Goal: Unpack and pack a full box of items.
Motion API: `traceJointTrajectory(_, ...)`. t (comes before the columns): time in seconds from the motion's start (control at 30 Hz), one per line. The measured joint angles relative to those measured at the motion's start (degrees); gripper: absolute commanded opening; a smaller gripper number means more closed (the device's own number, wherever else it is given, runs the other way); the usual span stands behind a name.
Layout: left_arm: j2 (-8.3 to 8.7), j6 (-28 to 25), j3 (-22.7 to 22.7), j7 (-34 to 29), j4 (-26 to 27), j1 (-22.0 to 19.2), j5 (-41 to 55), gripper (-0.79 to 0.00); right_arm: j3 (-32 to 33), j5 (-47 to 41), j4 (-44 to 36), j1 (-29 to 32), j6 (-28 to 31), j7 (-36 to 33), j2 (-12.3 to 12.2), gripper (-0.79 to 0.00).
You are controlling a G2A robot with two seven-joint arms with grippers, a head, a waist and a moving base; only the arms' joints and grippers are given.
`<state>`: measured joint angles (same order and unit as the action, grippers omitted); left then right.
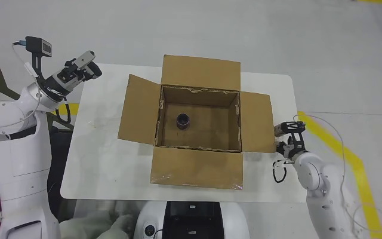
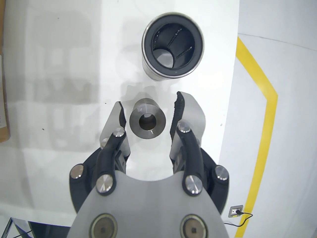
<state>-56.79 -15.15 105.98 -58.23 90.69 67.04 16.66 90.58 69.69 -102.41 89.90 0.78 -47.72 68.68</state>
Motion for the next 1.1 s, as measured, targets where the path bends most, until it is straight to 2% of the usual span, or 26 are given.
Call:
traceJointTrajectory(0.23,0.00,0.00,0.00,0.00,0.00,0.00,0.00,0.000,1.37,3.47,-6.45,0.89,-0.61,-0.49,-0.32,-0.222)
traceJointTrajectory(0.6,0.00,0.00,0.00,0.00,0.00,0.00,0.00,0.000,1.03,4.99,-14.45,-2.87,-1.24,-0.07,-0.34,-0.219)
traceJointTrajectory(0.87,0.00,0.00,0.00,0.00,0.00,0.00,0.00,0.000,-2.47,-1.93,-17.55,-6.97,-0.38,-0.02,0.12,-0.200)
traceJointTrajectory(1.03,0.00,0.00,0.00,0.00,0.00,0.00,0.00,0.000,-6.04,-6.64,-19.17,-9.84,-2.53,-2.91,0.58,-0.256)
traceJointTrajectory(1.1,0.00,0.00,0.00,0.00,0.00,0.00,0.00,0.000,-8.04,-8.69,-19.57,-11.29,-2.91,-3.93,0.79,-0.249)
